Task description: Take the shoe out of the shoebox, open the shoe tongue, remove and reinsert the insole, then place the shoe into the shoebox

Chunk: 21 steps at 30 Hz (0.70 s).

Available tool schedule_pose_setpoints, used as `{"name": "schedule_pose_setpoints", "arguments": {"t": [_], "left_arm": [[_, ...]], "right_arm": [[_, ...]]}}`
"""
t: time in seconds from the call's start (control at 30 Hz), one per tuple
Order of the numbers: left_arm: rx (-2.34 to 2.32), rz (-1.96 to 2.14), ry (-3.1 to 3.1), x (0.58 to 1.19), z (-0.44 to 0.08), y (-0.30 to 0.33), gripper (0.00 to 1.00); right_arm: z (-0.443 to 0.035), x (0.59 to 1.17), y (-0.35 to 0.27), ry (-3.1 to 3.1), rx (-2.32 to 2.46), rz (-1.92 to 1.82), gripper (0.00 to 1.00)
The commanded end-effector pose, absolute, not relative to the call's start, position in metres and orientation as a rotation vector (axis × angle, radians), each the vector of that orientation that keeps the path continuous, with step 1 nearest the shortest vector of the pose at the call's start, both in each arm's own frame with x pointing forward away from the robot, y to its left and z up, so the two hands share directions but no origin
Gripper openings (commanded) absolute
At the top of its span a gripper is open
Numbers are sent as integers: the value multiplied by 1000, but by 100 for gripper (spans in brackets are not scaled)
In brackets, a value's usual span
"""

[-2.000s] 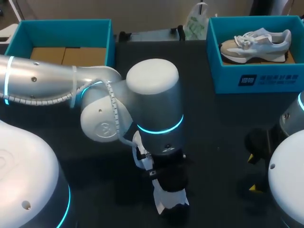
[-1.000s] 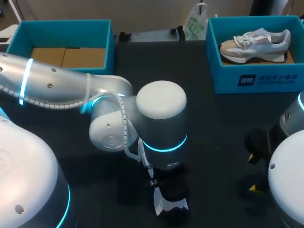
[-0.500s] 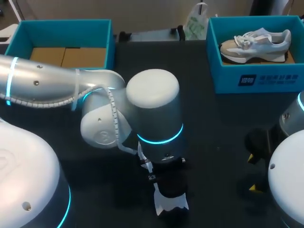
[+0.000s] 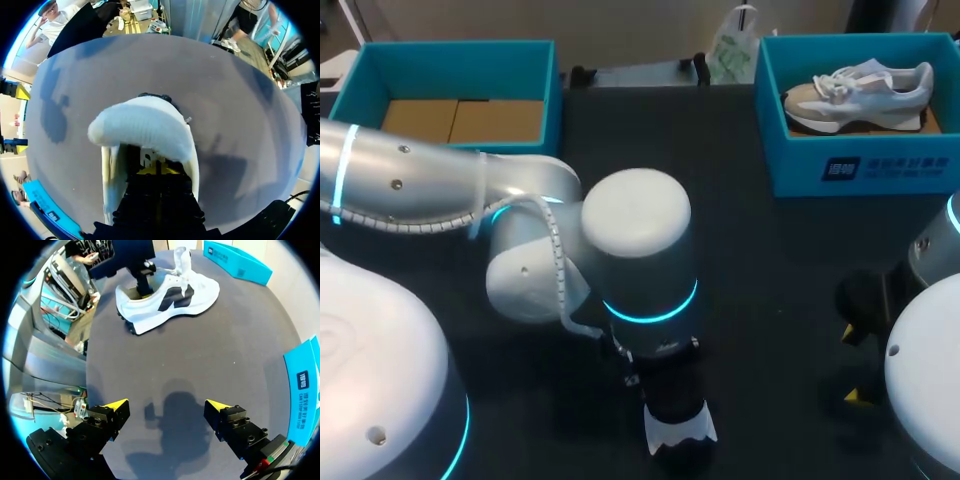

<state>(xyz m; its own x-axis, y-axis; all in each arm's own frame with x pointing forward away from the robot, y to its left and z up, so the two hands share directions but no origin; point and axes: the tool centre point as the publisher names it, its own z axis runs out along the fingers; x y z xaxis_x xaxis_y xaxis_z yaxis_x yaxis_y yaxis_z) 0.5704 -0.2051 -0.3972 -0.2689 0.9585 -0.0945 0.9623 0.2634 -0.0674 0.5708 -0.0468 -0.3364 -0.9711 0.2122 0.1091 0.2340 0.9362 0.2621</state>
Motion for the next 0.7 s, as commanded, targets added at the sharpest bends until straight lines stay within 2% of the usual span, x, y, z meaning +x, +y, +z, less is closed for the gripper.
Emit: {"name": "schedule_pose_setpoints", "arguments": {"t": [0.03, 0.37, 0.7], "left_arm": [[1871, -173, 2465, 568, -406, -214, 0], [1897, -188, 2448, 574, -364, -207, 0], [1911, -137, 2456, 586, -353, -199, 0]], "right_arm": [[-335, 568, -48, -3016, -348, -426, 100], [-335, 568, -48, -3016, -348, -426, 100], [-335, 568, -48, -3016, -348, -426, 100]]}}
